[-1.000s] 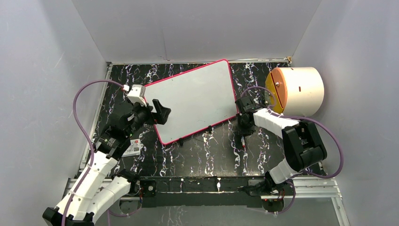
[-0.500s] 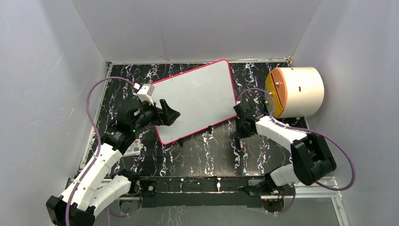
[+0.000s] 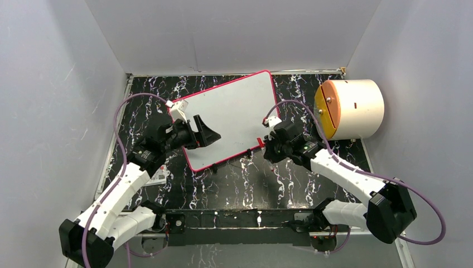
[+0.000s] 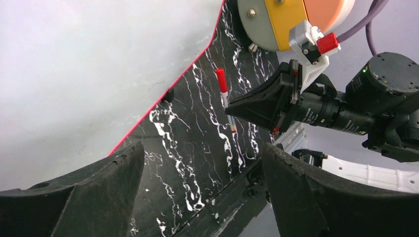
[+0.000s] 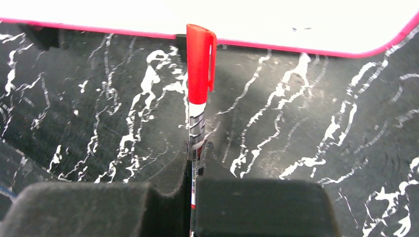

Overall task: Write a sentence on the whiteboard
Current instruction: Open the whiteboard marker at the center of the board.

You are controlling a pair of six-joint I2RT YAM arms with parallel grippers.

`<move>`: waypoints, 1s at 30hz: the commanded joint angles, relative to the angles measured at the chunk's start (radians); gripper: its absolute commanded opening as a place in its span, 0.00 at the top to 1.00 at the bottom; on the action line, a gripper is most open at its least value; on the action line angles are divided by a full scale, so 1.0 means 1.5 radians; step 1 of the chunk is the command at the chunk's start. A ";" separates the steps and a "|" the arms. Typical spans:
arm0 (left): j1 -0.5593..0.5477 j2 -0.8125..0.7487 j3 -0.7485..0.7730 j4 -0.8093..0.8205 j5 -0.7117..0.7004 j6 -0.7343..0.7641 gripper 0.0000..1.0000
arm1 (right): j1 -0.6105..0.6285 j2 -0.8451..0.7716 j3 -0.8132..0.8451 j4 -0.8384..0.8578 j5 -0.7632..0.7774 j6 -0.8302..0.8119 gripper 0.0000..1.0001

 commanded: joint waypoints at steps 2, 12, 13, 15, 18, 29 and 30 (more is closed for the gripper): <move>-0.033 0.020 0.010 0.036 0.011 -0.059 0.16 | 0.062 -0.013 0.043 0.072 -0.024 -0.042 1.00; -0.149 0.086 0.002 0.122 -0.074 -0.145 0.20 | 0.138 -0.021 0.070 0.140 -0.049 -0.106 1.00; -0.151 0.090 -0.003 0.134 -0.079 -0.157 0.21 | 0.143 -0.022 0.070 0.145 -0.048 -0.111 1.00; -0.155 0.098 -0.011 0.152 -0.089 -0.182 0.23 | 0.151 -0.023 0.068 0.154 -0.051 -0.119 1.00; -0.160 0.114 -0.018 0.178 -0.100 -0.211 0.28 | 0.160 -0.029 0.063 0.172 -0.049 -0.125 1.00; -0.165 0.163 -0.007 0.196 -0.116 -0.238 0.53 | 0.165 -0.034 0.058 0.193 -0.044 -0.133 1.00; -0.165 0.165 -0.008 0.196 -0.115 -0.239 0.54 | 0.165 -0.034 0.058 0.195 -0.044 -0.133 1.00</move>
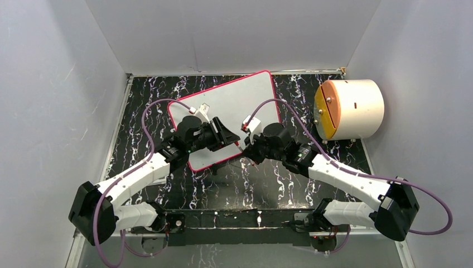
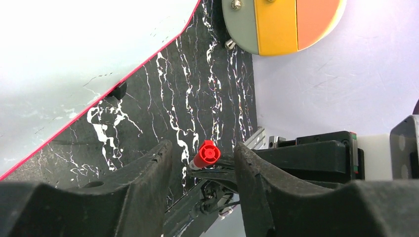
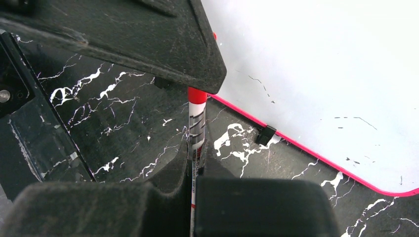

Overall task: Write a sentence on the whiteboard
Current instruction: Open the whiteboard marker at the center of the board.

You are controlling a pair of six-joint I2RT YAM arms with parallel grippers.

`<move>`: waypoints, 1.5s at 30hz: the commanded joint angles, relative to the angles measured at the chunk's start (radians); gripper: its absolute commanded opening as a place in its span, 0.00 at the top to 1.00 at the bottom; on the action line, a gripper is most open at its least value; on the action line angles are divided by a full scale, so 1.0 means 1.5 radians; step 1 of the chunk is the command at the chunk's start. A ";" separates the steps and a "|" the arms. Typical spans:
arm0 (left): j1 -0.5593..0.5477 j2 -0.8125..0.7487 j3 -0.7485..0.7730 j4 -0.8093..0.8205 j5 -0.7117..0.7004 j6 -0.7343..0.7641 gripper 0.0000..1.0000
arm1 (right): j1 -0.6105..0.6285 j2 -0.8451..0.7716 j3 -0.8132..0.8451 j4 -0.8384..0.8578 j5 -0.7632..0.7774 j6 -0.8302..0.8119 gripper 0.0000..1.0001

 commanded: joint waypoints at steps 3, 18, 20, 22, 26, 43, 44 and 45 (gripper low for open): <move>-0.004 0.003 0.005 0.027 -0.008 -0.011 0.60 | 0.004 -0.016 0.016 0.056 0.001 -0.012 1.00; -0.004 -0.015 -0.026 0.075 -0.026 -0.047 1.00 | 0.003 -0.037 0.005 0.092 0.028 -0.008 0.49; -0.004 -0.024 -0.035 0.085 -0.039 -0.060 1.00 | 0.003 -0.051 -0.003 0.117 0.035 0.007 0.11; -0.003 -0.032 -0.040 0.086 -0.053 -0.069 1.00 | 0.003 -0.065 -0.007 0.122 0.051 0.013 0.01; -0.003 -0.051 -0.050 0.098 -0.080 -0.090 1.00 | 0.004 -0.102 -0.021 0.125 0.091 0.024 0.01; 0.001 -0.109 -0.118 0.240 -0.119 -0.229 1.00 | 0.000 -0.259 -0.145 0.292 0.116 0.153 0.01; 0.002 -0.107 -0.119 0.252 -0.112 -0.235 1.00 | -0.002 -0.251 -0.131 0.267 0.117 0.166 0.01; 0.001 -0.105 -0.120 0.262 -0.107 -0.243 1.00 | -0.002 -0.244 -0.130 0.278 0.106 0.177 0.01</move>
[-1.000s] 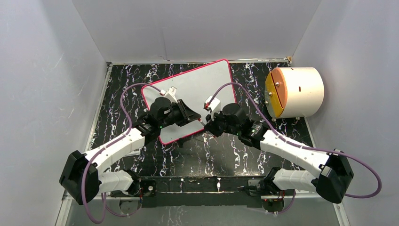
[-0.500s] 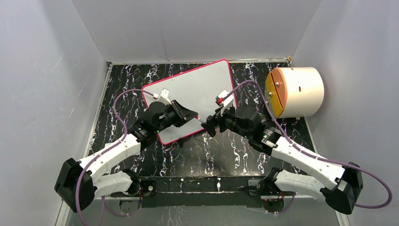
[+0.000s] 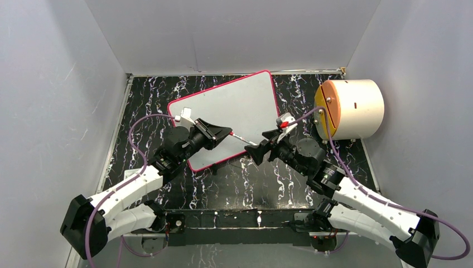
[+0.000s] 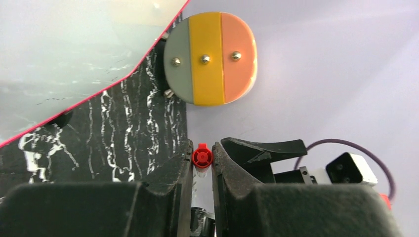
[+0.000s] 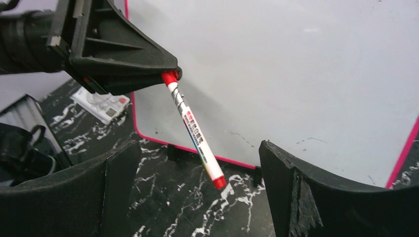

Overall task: Write a sentence on the whiteboard
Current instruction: Open the whiteboard marker at the center of the board.

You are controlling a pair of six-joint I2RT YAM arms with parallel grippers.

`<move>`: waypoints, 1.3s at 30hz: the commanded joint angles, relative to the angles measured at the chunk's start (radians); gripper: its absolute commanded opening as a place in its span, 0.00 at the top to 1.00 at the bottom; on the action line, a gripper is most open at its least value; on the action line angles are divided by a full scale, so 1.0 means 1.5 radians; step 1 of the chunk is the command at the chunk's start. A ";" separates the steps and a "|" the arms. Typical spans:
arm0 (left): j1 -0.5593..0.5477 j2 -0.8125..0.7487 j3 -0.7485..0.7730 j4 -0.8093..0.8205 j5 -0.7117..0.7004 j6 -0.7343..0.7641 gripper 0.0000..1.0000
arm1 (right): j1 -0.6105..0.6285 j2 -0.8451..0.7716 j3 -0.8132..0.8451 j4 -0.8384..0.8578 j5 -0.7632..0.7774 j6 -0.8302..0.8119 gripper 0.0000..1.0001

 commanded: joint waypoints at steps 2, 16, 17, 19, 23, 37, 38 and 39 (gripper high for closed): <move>0.001 -0.009 -0.006 0.093 0.012 -0.056 1.00 | -0.003 0.002 -0.009 0.152 -0.043 0.086 0.01; 0.001 0.050 -0.020 0.182 0.084 -0.133 1.00 | -0.122 0.071 -0.076 0.332 -0.203 0.330 0.25; 0.001 0.053 -0.019 0.185 0.088 -0.133 1.00 | -0.129 0.075 -0.079 0.345 -0.217 0.341 0.28; 0.002 0.058 -0.017 0.185 0.091 -0.133 1.00 | -0.138 0.082 -0.076 0.353 -0.238 0.353 0.31; 0.002 0.062 -0.019 0.194 0.090 -0.136 1.00 | -0.142 0.094 -0.063 0.338 -0.255 0.361 0.37; 0.002 0.072 -0.016 0.209 0.092 -0.138 1.00 | -0.144 0.094 -0.058 0.333 -0.257 0.372 0.55; 0.001 0.072 -0.016 0.209 0.091 -0.138 1.00 | -0.144 0.094 -0.057 0.333 -0.257 0.372 0.56; 0.002 0.071 -0.015 0.209 0.090 -0.136 1.00 | -0.144 0.094 -0.057 0.332 -0.257 0.371 0.57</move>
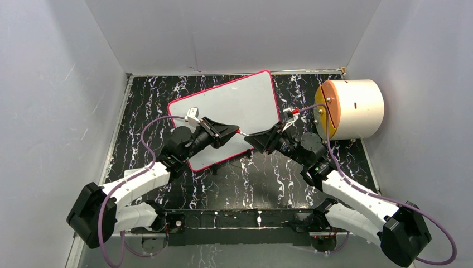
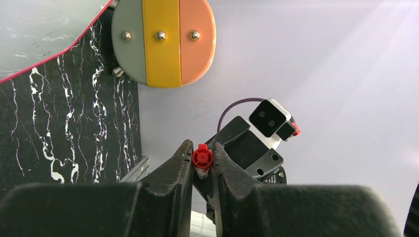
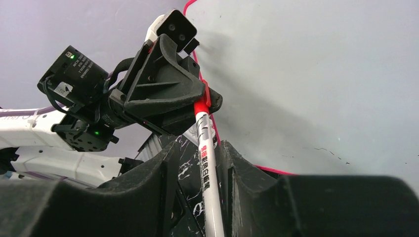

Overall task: Write a sentence on the whiteboard
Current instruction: Open the whiteboard marker at the center of the board.

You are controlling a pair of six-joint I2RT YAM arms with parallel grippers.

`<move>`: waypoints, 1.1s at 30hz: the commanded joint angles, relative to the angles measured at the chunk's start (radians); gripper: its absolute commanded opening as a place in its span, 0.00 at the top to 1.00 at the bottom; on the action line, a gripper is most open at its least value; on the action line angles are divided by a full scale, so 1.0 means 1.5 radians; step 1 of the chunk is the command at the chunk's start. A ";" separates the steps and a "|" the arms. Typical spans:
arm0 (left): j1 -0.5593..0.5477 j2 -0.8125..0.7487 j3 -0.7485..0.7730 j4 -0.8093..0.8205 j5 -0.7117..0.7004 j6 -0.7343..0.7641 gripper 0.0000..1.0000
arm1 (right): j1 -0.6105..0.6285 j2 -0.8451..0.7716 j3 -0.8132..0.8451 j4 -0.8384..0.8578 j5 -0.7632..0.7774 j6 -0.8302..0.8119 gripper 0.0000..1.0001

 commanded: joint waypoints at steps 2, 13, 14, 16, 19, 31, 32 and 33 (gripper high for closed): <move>0.001 -0.005 0.008 0.025 0.004 0.007 1.00 | -0.004 -0.006 0.018 0.036 -0.006 0.001 0.59; 0.001 -0.003 0.002 0.025 0.003 0.001 1.00 | -0.004 -0.019 -0.003 0.064 0.007 0.015 0.74; 0.001 -0.004 0.001 0.025 0.002 0.001 1.00 | -0.004 -0.020 -0.004 0.067 0.008 0.015 0.77; 0.001 -0.004 -0.002 0.025 -0.002 0.001 1.00 | -0.004 -0.021 -0.007 0.067 0.008 0.014 0.85; 0.001 -0.006 -0.009 0.027 -0.012 -0.006 1.00 | -0.003 -0.027 -0.012 0.067 0.008 0.014 1.00; 0.002 -0.047 -0.043 0.049 -0.111 -0.017 1.00 | -0.003 -0.091 -0.056 0.023 -0.005 -0.016 1.00; 0.001 -0.051 -0.045 0.053 -0.122 -0.017 1.00 | -0.003 -0.097 -0.063 0.023 -0.011 -0.018 1.00; 0.001 -0.056 -0.047 0.055 -0.136 -0.015 1.00 | -0.004 -0.105 -0.068 0.019 -0.013 -0.021 1.00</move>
